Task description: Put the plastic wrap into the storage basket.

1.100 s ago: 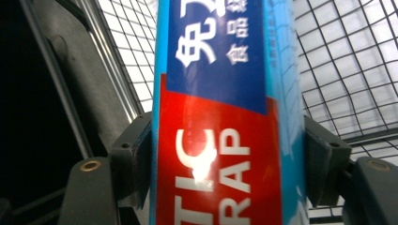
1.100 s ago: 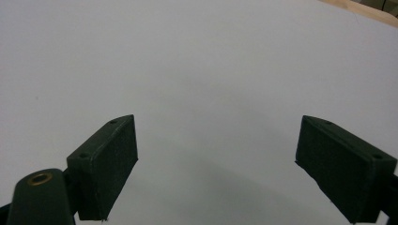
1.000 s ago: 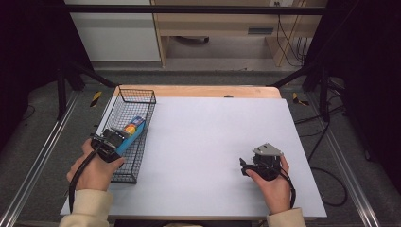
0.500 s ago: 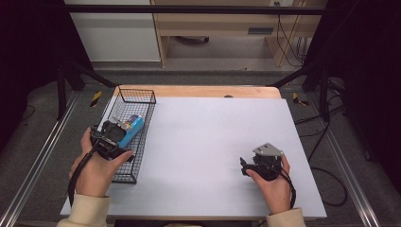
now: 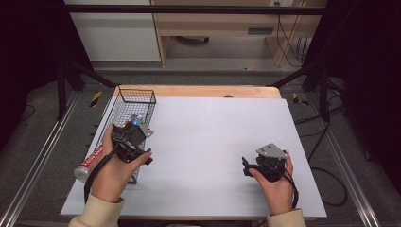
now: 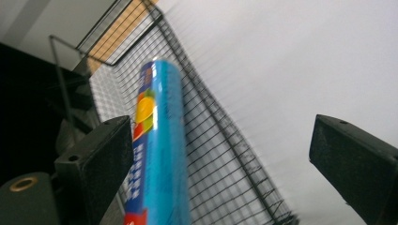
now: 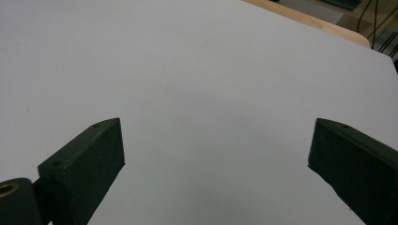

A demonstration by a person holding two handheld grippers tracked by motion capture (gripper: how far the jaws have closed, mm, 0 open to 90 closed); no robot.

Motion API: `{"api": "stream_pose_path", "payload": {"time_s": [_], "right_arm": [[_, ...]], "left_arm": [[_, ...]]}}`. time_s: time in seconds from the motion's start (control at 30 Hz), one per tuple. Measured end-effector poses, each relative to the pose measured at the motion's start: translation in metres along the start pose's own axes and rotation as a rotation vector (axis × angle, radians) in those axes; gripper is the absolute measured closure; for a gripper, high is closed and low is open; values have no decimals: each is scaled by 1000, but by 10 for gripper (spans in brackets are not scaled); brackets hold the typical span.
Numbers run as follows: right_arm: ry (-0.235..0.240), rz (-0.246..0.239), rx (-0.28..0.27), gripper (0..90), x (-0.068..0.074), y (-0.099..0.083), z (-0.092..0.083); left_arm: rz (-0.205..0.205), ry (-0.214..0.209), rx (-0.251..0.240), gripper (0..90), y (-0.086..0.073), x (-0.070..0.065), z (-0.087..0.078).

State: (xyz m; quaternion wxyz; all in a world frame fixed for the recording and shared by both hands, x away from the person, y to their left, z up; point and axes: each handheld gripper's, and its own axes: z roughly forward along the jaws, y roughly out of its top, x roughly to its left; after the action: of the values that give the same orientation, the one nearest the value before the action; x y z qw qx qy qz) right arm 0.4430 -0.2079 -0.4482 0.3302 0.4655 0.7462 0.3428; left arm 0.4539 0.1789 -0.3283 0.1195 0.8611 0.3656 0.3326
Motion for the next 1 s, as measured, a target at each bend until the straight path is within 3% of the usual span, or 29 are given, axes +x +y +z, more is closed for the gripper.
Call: {"api": "stream_pose_path", "payload": {"time_s": [0.03, 0.17, 0.27, 0.47, 0.57, 0.63, 0.67, 0.73, 0.8, 0.87, 1.0], "right_arm": [[0, 0, 0, 43, 0, 0, 0], [-11, -3, 3, 43, -1, -1, -1], [-37, 15, -3, 44, -3, -3, -3], [-60, 19, 13, 44, -4, -7, -3], [-66, 31, 25, 44, -4, -11, -2], [-69, 32, 35, 45, -3, -12, -2], [-67, 27, 37, 45, -2, -12, -3], [-69, 15, 37, 46, -2, -12, -4], [-75, 12, 32, 46, -2, -12, -6], [-77, 15, 35, 46, -2, -13, -8], [-77, 24, 39, 47, -2, -16, -11]], "left_arm": [[-11, -14, -3, 69, 2, -3, 2], [11, -102, -44, 68, 11, -11, 10], [9, -156, -95, 72, 19, -17, 15], [59, -229, -137, 67, 30, -27, 23], [106, -249, -137, 66, 32, -35, 25], [125, -268, -164, 66, 33, -41, 24], [147, -302, -196, 54, 34, -46, 23], [150, -312, -214, 52, 34, -48, 24], [148, -365, -252, 52, 34, -55, 26], [123, -369, -328, 61, 32, -60, 26], [127, -387, -361, 68, 31, -66, 30]]}}
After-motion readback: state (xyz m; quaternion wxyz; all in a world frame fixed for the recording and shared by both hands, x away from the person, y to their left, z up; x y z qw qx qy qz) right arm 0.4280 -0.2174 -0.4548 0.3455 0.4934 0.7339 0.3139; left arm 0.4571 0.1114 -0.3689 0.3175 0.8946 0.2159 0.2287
